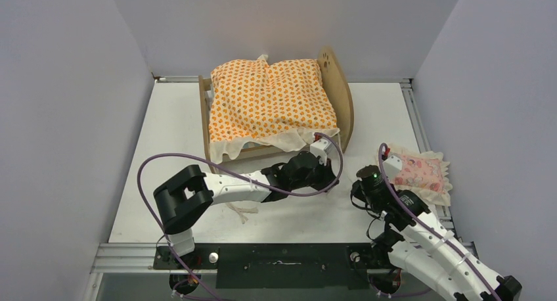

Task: Set up the pet bed

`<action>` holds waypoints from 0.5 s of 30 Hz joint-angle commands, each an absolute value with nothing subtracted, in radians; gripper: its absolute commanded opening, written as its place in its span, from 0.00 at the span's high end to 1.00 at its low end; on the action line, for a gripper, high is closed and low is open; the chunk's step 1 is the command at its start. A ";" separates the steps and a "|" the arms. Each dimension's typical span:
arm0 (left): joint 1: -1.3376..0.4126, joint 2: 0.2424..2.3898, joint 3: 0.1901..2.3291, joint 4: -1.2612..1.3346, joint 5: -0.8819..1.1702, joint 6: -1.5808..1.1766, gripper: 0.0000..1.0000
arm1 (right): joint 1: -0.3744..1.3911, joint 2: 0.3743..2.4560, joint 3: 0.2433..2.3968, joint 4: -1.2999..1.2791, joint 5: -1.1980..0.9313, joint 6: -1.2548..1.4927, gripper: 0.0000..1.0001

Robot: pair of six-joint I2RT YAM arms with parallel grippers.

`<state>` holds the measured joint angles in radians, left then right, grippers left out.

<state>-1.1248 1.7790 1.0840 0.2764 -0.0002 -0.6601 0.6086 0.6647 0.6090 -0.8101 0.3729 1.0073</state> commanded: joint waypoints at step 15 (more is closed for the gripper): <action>-1.107 1.807 1.407 0.323 0.036 -0.477 1.00 | 0.606 0.640 0.521 -0.734 0.351 1.033 0.95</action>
